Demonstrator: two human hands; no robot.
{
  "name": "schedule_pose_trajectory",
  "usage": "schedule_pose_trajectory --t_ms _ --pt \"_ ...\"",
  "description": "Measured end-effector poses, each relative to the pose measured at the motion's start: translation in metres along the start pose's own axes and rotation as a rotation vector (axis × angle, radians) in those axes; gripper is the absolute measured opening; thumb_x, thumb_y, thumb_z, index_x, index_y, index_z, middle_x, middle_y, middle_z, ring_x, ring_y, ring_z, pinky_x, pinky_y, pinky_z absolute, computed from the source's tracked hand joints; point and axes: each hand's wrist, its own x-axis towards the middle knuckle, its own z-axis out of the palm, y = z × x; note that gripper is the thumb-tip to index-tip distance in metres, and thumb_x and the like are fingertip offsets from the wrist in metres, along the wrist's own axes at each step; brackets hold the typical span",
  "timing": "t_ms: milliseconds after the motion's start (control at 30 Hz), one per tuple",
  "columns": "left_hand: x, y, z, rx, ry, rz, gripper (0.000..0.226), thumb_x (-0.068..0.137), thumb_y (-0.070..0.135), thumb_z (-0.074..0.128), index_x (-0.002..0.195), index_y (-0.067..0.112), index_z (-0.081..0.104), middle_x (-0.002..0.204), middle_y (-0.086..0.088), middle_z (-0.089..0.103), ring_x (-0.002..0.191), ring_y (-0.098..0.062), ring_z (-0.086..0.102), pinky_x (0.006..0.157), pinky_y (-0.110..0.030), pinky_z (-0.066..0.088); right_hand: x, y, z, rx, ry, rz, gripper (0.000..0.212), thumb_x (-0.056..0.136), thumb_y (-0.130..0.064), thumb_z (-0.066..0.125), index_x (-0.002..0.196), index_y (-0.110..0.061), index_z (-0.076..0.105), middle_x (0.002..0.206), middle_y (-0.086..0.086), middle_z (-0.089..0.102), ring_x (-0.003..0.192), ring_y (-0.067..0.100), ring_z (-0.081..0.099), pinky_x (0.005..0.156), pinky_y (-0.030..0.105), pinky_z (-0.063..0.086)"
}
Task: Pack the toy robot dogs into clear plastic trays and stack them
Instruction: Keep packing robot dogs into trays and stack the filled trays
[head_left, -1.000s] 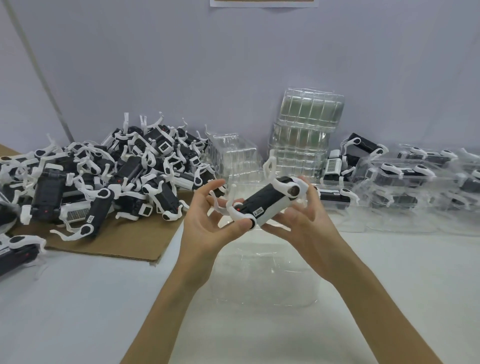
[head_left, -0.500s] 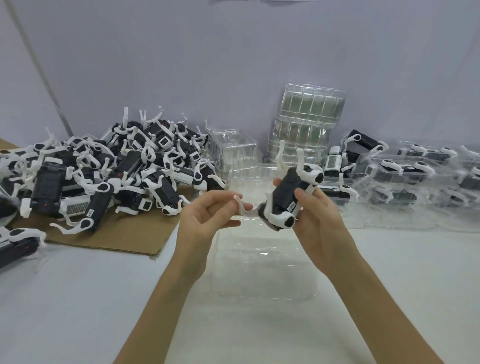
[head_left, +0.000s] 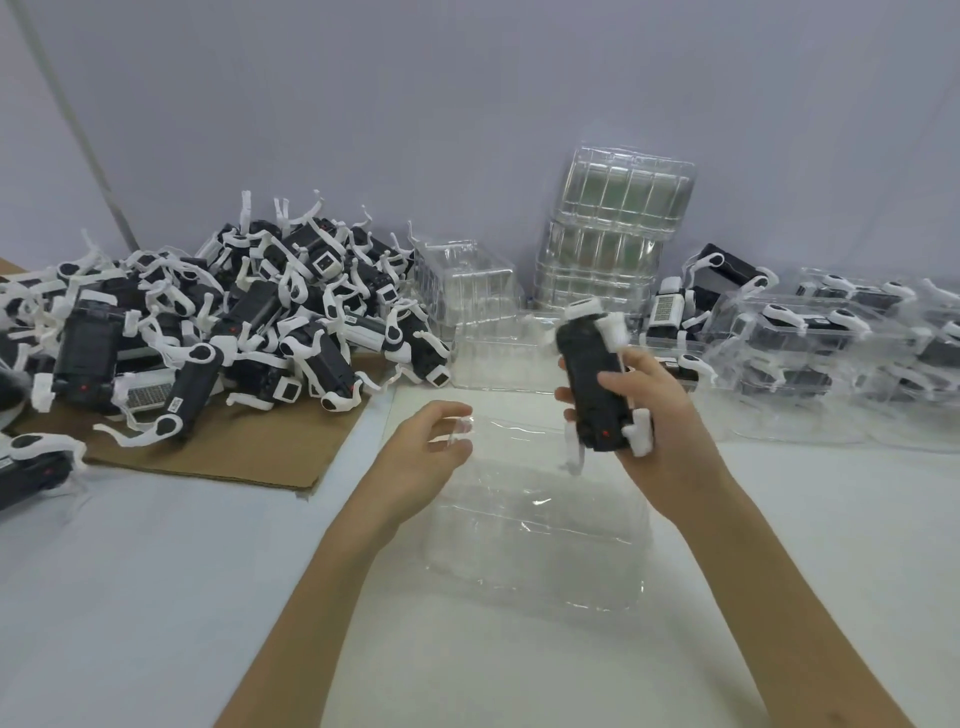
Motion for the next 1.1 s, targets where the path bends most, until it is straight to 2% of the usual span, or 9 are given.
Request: schedule_pose_trajectory --t_ms 100,200,267,367,467,700,800,967,1100 --pt "0.000 -0.002 -0.002 -0.018 -0.006 0.003 0.029 0.099 0.014 0.055 0.114 0.039 0.059 0.120 0.016 0.063 0.096 0.016 0.059 0.077 -0.018 0.046 -0.001 0.003 0.002 -0.323 -0.016 -0.068 0.032 0.085 0.003 0.067 0.114 -0.009 0.059 0.110 0.014 0.071 0.096 0.039 0.070 0.083 0.053 0.058" --pt "0.002 -0.003 -0.002 -0.036 -0.002 0.007 0.031 0.100 0.011 0.053 0.118 0.034 0.061 0.121 0.014 0.063 0.094 0.022 0.056 0.080 -0.013 0.046 -0.004 0.007 0.005 -0.589 -0.094 -0.152 0.035 0.084 0.000 0.073 0.107 -0.027 0.070 0.102 -0.005 0.075 0.091 0.017 0.072 0.072 0.027 0.058" --pt "0.002 -0.003 -0.002 -0.043 0.007 -0.004 0.030 0.101 0.012 0.052 0.116 0.037 0.061 0.120 0.016 0.062 0.099 0.019 0.054 0.079 -0.011 0.045 -0.006 0.008 0.006 -0.675 -0.150 -0.173 0.036 0.085 -0.004 0.074 0.107 -0.032 0.072 0.099 -0.011 0.075 0.089 0.011 0.071 0.070 0.022 0.057" --pt "0.002 -0.002 -0.003 -0.051 0.020 -0.003 0.033 0.101 0.012 0.050 0.111 0.041 0.061 0.119 0.017 0.061 0.108 0.014 0.051 0.079 -0.015 0.042 -0.007 0.009 0.007 -0.740 -0.179 -0.167 0.038 0.085 -0.006 0.074 0.112 -0.033 0.071 0.101 -0.013 0.074 0.089 0.011 0.072 0.071 0.025 0.059" --pt "0.001 -0.002 -0.003 -0.052 0.048 0.010 0.030 0.102 0.011 0.048 0.113 0.035 0.063 0.125 0.010 0.063 0.117 0.002 0.052 0.087 -0.024 0.044 -0.008 0.010 0.008 -0.803 -0.167 -0.183 0.046 0.079 -0.004 0.078 0.112 -0.035 0.071 0.098 -0.017 0.073 0.087 0.007 0.071 0.068 0.015 0.054" --pt "0.001 -0.002 -0.001 -0.041 0.051 0.001 0.033 0.103 0.011 0.045 0.104 0.036 0.067 0.117 0.012 0.065 0.112 -0.006 0.057 0.082 -0.026 0.042 -0.008 0.016 0.007 -0.958 -0.216 -0.158 0.039 0.083 -0.010 0.075 0.111 -0.037 0.075 0.104 -0.021 0.073 0.092 0.002 0.067 0.078 0.019 0.052" --pt "0.001 -0.001 0.000 -0.017 0.050 0.005 0.034 0.104 0.013 0.045 0.100 0.037 0.069 0.113 0.019 0.064 0.103 0.000 0.056 0.078 -0.024 0.040 -0.008 0.019 0.008 -1.037 -0.232 -0.135 0.036 0.086 -0.017 0.074 0.112 -0.042 0.073 0.108 -0.026 0.071 0.101 -0.005 0.062 0.086 0.014 0.046" --pt "0.002 -0.002 0.001 -0.005 0.054 0.007 0.040 0.104 0.011 0.044 0.092 0.038 0.071 0.094 0.025 0.070 0.080 0.013 0.059 0.068 -0.017 0.039 -0.007 0.020 0.009 -1.042 -0.242 -0.109 0.036 0.089 -0.016 0.072 0.118 -0.038 0.072 0.110 -0.024 0.071 0.096 -0.001 0.065 0.079 0.010 0.046" --pt "0.001 0.000 0.001 0.003 0.042 0.012 0.043 0.104 0.008 0.042 0.091 0.038 0.071 0.090 0.032 0.068 0.082 0.019 0.058 0.066 -0.006 0.041 -0.007 0.021 0.009 -1.057 -0.234 -0.088 0.038 0.089 -0.014 0.071 0.117 -0.040 0.072 0.108 -0.026 0.071 0.086 0.002 0.066 0.070 0.010 0.046"
